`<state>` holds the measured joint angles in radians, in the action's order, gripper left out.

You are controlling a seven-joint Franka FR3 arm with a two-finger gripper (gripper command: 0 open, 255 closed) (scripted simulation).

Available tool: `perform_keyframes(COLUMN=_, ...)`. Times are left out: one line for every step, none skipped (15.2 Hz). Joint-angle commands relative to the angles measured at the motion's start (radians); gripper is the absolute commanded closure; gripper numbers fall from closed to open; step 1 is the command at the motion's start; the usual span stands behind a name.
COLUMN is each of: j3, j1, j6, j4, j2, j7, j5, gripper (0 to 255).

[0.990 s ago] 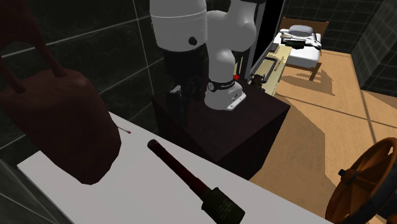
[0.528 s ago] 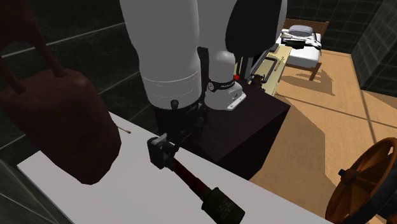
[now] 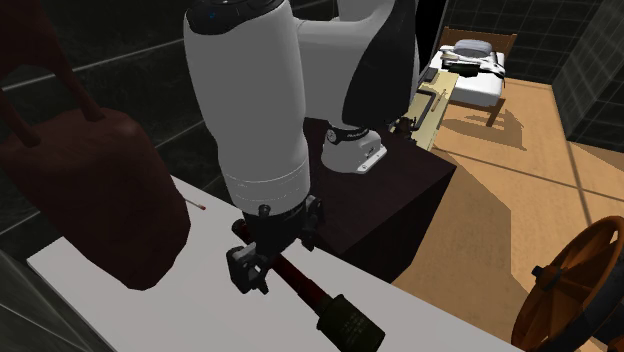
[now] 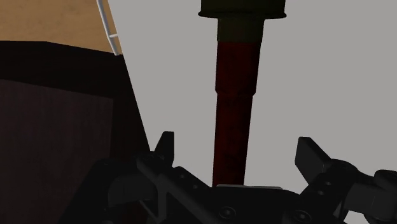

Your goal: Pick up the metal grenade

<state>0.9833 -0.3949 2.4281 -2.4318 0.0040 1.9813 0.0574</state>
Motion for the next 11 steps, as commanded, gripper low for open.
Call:
perform_keyframes(j3=-0.002, j1=0.000, j6=0.040, j4=-0.012, j2=0.046, j7=0.043, j5=-0.059, gripper=0)
perform_keyframes(j3=-0.004, j1=0.002, j6=0.040, j4=-0.012, j2=0.046, j7=0.042, j5=-0.059, gripper=0)
perform_keyframes(j3=-0.004, j1=0.002, j6=0.040, j4=-0.012, j2=0.046, j7=0.042, j5=-0.059, gripper=0)
perform_keyframes(j3=-0.003, j1=0.004, j6=0.040, j4=-0.012, j2=0.047, j7=0.046, j5=-0.061, gripper=255)
perform_keyframes(j3=-0.003, j1=0.004, j6=0.040, j4=-0.013, j2=0.045, j7=0.044, j5=-0.058, gripper=255)
perform_keyframes(j3=-0.003, j1=0.004, j6=0.040, j4=-0.013, j2=0.045, j7=0.044, j5=-0.057, gripper=255)
perform_keyframes(j3=-0.003, j1=0.004, j6=0.040, j4=-0.014, j2=0.044, j7=0.044, j5=-0.057, gripper=255)
perform_keyframes(j3=-0.003, j1=0.004, j6=0.040, j4=-0.013, j2=0.044, j7=0.044, j5=-0.057, gripper=255)
perform_keyframes(j3=-0.003, j1=0.004, j6=0.040, j4=-0.014, j2=0.044, j7=0.044, j5=-0.057, gripper=255)
perform_keyframes(j3=-0.003, j1=0.004, j6=0.040, j4=-0.014, j2=0.044, j7=0.044, j5=-0.057, gripper=255)
perform_keyframes(j3=-0.003, j1=0.004, j6=0.040, j4=-0.014, j2=0.044, j7=0.044, j5=-0.057, gripper=255)
